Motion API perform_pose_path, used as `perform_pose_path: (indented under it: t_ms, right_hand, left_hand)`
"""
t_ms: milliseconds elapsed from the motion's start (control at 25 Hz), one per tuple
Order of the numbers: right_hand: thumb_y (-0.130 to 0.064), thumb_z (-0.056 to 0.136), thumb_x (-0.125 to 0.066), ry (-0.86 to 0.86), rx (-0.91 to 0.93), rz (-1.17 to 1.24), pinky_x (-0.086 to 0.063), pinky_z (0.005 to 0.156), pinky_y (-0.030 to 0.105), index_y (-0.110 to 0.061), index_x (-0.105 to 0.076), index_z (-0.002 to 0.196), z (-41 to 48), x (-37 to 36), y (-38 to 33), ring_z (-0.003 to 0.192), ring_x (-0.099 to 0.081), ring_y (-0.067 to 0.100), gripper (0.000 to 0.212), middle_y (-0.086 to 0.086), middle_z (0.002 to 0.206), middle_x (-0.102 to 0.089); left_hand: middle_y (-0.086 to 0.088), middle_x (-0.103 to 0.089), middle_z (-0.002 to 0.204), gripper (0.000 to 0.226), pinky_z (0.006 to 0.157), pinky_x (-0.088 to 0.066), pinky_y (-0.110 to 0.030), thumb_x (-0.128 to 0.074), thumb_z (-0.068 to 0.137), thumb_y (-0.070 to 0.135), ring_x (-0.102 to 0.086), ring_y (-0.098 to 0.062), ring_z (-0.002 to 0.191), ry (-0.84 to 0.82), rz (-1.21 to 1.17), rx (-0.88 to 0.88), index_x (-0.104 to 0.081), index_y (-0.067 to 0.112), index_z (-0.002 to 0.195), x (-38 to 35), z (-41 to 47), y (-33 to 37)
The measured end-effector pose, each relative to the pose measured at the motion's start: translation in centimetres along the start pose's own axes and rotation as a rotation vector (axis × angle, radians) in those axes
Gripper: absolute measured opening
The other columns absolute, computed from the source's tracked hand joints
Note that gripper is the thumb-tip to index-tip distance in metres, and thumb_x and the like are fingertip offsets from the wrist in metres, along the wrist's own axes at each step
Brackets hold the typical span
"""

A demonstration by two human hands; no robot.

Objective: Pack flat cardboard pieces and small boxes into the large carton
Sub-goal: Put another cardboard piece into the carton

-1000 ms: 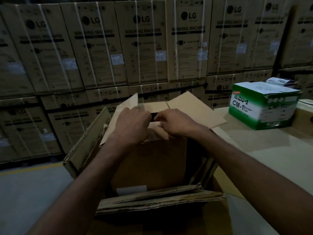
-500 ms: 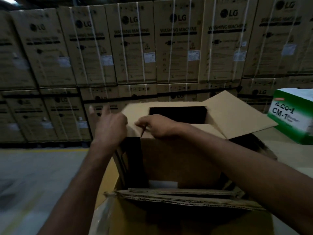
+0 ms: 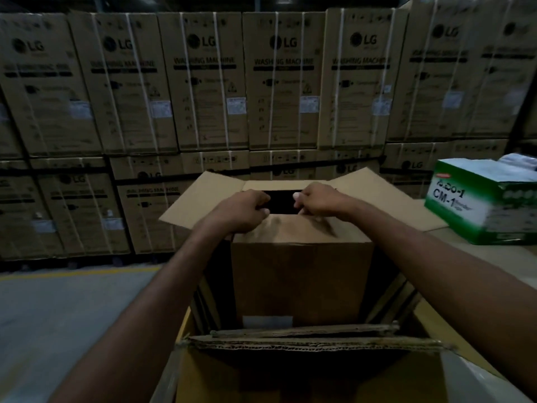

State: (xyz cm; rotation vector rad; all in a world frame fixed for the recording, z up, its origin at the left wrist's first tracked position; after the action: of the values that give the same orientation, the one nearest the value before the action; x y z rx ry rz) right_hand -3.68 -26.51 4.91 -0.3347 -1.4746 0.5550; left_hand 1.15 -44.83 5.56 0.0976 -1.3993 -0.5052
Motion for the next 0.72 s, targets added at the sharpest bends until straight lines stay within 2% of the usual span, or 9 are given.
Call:
perform_pose_path:
  t_ms: [80,120,200,280,400,480,600,640,720]
  right_hand:
    - [-0.036,0.103,-0.056,0.086,0.051,0.049,-0.052,0.071,0.037,-0.017,-0.076,0.093,-1.1,2.6,-0.6,0.085,-0.068,0.022,0.03,0.004,0.092,-0.073]
    - [-0.034,0.103,-0.058,0.118,0.083,0.059,-0.053,0.068,0.036,-0.017,-0.078,0.094,-1.7,4.0,-1.1,0.082,-0.067,0.019,0.028,0.004,0.092,-0.073]
    - [-0.033,0.101,-0.061,0.114,0.139,0.047,-0.058,0.077,0.041,-0.014,-0.081,0.097,-2.8,6.8,-2.2,0.087,-0.069,0.021,0.027,0.006,0.096,-0.075]
    - [-0.032,0.099,-0.064,0.021,0.148,0.053,-0.057,0.087,0.042,-0.009,-0.08,0.094,-4.0,8.8,-3.0,0.089,-0.072,0.025,0.028,0.009,0.094,-0.076]
    - [-0.029,0.099,-0.063,-0.215,0.087,0.118,-0.058,0.075,0.033,-0.013,-0.077,0.091,-6.3,10.5,-3.3,0.077,-0.072,0.017,0.023,0.001,0.081,-0.076]
    - [-0.023,0.099,-0.062,-0.425,0.123,0.103,-0.059,0.073,0.029,-0.009,-0.076,0.101,-7.9,10.3,-3.3,0.086,-0.074,0.02,0.02,0.004,0.093,-0.078]
    - [-0.015,0.097,-0.066,-0.77,0.171,-0.107,-0.057,0.09,0.034,-0.011,-0.073,0.12,-10.1,7.0,-2.1,0.111,-0.071,0.02,0.023,0.001,0.114,-0.077]
    - [-0.014,0.096,-0.069,-0.841,0.177,-0.185,-0.056,0.098,0.036,-0.015,-0.073,0.123,-10.4,5.4,-1.5,0.115,-0.069,0.016,0.028,-0.003,0.116,-0.076]
    - [-0.013,0.093,-0.074,-0.872,0.194,-0.297,-0.053,0.104,0.041,-0.017,-0.074,0.124,-10.3,2.4,-0.3,0.112,-0.07,0.013,0.031,-0.006,0.113,-0.077]
  left_hand:
    - [-0.004,-0.061,0.138,0.039,0.104,-0.047,-0.045,-0.049,0.104,0.033,-0.057,-0.024,0.124,0.041,-0.017,-0.03,-0.056,0.024,0.142,1.0,1.3,0.8]
    - [-0.004,-0.066,0.13,0.035,0.099,-0.051,-0.044,-0.048,0.104,0.034,-0.061,-0.023,0.116,0.079,0.005,-0.04,-0.062,0.024,0.135,2.1,1.8,1.1]
    - [-0.003,-0.074,0.101,0.03,0.084,-0.058,-0.04,-0.051,0.102,0.039,-0.069,-0.019,0.089,0.161,0.074,-0.039,-0.073,0.022,0.113,4.9,2.4,1.7]
    - [-0.004,-0.073,0.087,0.029,0.081,-0.059,-0.041,-0.057,0.099,0.039,-0.068,-0.019,0.079,0.158,0.036,-0.03,-0.076,0.018,0.096,7.2,2.3,2.4]
    - [-0.008,-0.072,0.087,0.028,0.073,-0.057,-0.038,-0.059,0.099,0.035,-0.068,-0.019,0.078,-0.057,-0.117,0.005,-0.072,0.011,0.09,8.5,0.5,3.8]
    - [-0.003,-0.075,0.088,0.023,0.067,-0.055,-0.028,-0.062,0.098,0.033,-0.072,-0.019,0.082,-0.274,-0.177,-0.001,-0.071,0.012,0.096,8.2,-1.1,4.1]
    - [0.0,-0.079,0.099,0.023,0.068,-0.053,-0.021,-0.066,0.096,0.03,-0.075,-0.017,0.095,-0.702,-0.059,-0.112,-0.072,0.017,0.113,5.0,-3.3,3.5]
    - [0.0,-0.079,0.101,0.025,0.067,-0.052,-0.02,-0.068,0.095,0.031,-0.075,-0.015,0.097,-0.8,-0.009,-0.123,-0.071,0.017,0.116,3.2,-3.8,3.0]
    - [-0.004,-0.078,0.103,0.027,0.065,-0.052,-0.019,-0.075,0.091,0.028,-0.074,-0.015,0.096,-0.902,0.026,-0.121,-0.071,0.013,0.114,0.0,-3.9,2.1]
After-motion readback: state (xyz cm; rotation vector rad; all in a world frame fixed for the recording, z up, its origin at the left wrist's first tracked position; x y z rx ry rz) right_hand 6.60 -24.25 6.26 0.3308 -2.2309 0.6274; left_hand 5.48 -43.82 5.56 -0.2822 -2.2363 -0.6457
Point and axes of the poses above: each hand's wrist, its own z-axis towards the middle knuckle, its own x-axis out of the back of the hand, y = z × x, the point moved 4 cm from there along z, towards the middle knuckle
